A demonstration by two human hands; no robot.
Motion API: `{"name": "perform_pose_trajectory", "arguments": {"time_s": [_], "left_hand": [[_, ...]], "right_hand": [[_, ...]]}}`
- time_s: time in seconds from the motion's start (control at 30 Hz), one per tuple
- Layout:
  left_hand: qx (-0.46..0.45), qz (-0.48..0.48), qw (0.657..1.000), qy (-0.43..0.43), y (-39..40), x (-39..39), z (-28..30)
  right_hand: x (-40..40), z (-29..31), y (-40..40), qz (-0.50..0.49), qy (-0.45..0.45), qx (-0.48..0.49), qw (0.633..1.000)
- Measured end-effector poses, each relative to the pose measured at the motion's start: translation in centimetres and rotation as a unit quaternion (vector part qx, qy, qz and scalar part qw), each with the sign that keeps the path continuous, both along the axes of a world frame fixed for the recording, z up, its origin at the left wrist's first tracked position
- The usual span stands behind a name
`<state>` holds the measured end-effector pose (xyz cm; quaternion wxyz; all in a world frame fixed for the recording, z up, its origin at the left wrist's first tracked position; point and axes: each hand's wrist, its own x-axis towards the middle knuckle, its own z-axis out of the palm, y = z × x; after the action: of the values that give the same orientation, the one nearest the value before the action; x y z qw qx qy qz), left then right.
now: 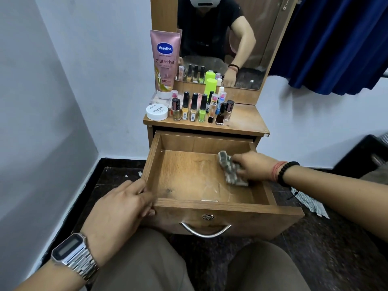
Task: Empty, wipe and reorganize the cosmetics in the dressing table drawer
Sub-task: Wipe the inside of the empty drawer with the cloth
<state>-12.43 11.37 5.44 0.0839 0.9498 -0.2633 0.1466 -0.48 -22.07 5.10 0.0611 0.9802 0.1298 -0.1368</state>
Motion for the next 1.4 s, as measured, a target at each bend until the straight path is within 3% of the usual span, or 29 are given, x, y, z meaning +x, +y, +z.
{"name": "perform_pose_trajectory", "arguments": {"time_s": [0.1,0.27,0.47,0.57,0.67,0.73,0.87,1.03,1.1,1.2,1.27,1.3,1.37,1.4], "left_hand": [[0.008,-0.002,1.0,-0.001,0.0,0.0,0.0],[0.024,-0.004,1.0,0.001,0.1,0.1,-0.1],[0.027,0.003,1.0,0.002,0.1,0.0,-0.1],[0.025,0.005,1.0,0.007,0.0,-0.2,0.0],[0.025,0.008,1.0,0.015,-0.1,-0.3,0.3],[0.022,0.009,1.0,0.018,-0.1,-0.4,0.4],[0.02,0.006,1.0,0.018,-0.1,-0.3,0.5],[0.014,0.018,1.0,0.015,-0.2,-0.3,0.4],[0.013,0.015,1.0,0.016,-0.2,-0.3,0.4],[0.009,0.012,1.0,0.013,-0.1,-0.3,0.1],[0.004,0.012,1.0,0.008,-0.1,-0.2,0.0],[0.004,0.013,1.0,0.006,0.0,-0.2,0.0],[0.002,0.014,1.0,0.005,-0.1,-0.2,0.0],[-0.001,0.014,1.0,0.006,-0.1,-0.2,0.0]], "right_hand": [[-0.1,-2.6,1.1,-0.003,0.044,0.024,0.999],[2.0,-4.0,3.8,0.042,-0.025,0.065,0.997],[-0.1,-3.4,6.9,0.229,0.023,0.125,0.965],[-2.2,-1.8,3.5,0.268,0.062,0.09,0.957],[-3.0,-0.2,0.5,0.201,0.052,-0.062,0.976],[-2.6,0.4,0.6,0.164,0.022,-0.097,0.981],[-1.1,1.1,3.1,0.108,-0.046,0.058,0.991],[-0.7,1.0,3.9,0.098,0.111,0.004,0.989],[-1.6,0.1,3.8,0.084,0.088,0.009,0.993],[-2.9,-2.0,4.1,0.145,-0.005,-0.053,0.988],[-2.1,-1.2,4.0,0.138,0.026,0.015,0.99],[-1.4,-0.2,3.7,0.091,0.097,0.084,0.988],[0.1,1.9,3.0,-0.004,0.226,0.221,0.949],[0.6,2.6,2.6,-0.019,0.238,0.246,0.939]]}}
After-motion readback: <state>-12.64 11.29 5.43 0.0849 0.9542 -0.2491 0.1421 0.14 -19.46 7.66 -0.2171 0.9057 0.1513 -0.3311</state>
